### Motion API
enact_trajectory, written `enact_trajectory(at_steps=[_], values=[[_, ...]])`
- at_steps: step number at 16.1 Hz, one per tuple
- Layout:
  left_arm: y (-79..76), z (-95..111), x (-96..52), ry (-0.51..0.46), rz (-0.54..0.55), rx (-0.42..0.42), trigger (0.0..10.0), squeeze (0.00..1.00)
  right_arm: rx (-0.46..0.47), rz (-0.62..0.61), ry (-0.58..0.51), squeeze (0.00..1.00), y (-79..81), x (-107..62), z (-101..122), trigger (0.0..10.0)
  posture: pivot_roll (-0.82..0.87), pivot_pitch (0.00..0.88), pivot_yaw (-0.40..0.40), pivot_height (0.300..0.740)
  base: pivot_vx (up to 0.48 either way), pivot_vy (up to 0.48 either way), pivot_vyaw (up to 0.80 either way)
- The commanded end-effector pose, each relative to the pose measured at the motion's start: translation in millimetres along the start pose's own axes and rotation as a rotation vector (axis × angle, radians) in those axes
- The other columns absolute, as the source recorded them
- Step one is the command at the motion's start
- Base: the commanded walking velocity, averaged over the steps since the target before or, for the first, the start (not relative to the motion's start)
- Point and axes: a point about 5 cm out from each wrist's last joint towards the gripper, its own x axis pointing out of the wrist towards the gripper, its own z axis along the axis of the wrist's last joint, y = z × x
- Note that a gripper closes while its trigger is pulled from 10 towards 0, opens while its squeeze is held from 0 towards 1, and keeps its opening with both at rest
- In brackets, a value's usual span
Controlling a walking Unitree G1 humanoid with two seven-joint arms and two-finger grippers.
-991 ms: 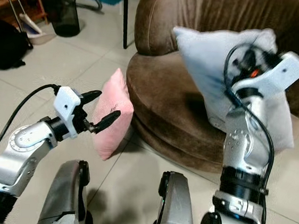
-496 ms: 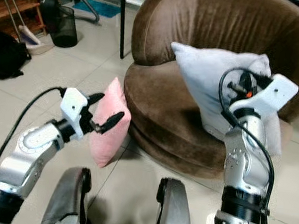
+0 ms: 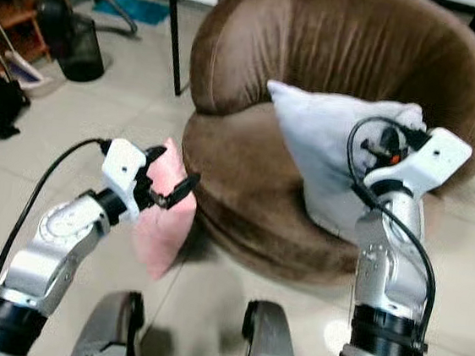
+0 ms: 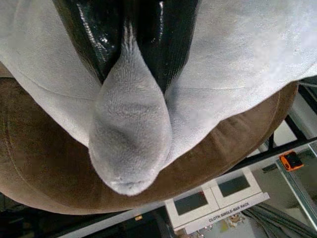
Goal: Move the pillow to the sofa from floor
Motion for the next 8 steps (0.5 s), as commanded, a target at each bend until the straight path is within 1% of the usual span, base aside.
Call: enact_trajectory(at_steps=[1,6,8], values=[[2.3,3,1.8,-0.003,0.005,0.018,10.0,0.0,-0.016,-0.011,0.018,0.0,0.2,-3.4,-3,10.0,-0.01,0.041,-0.012,0.655,0.0,0.0,0.0],[-0.6,3,3.1,-0.016,-0.005,0.004,10.0,0.0,-0.016,-0.038,0.015,0.0,-4.8,-16.2,-3,10.0,-0.02,0.041,-0.009,0.7,0.0,0.0,0.0],[-1.9,4,4.8,-0.017,-0.012,0.001,10.0,0.0,-0.022,-0.054,0.018,0.0,-9.5,-23.0,-4,10.0,-0.02,0.043,-0.002,0.72,0.0,0.0,0.0]])
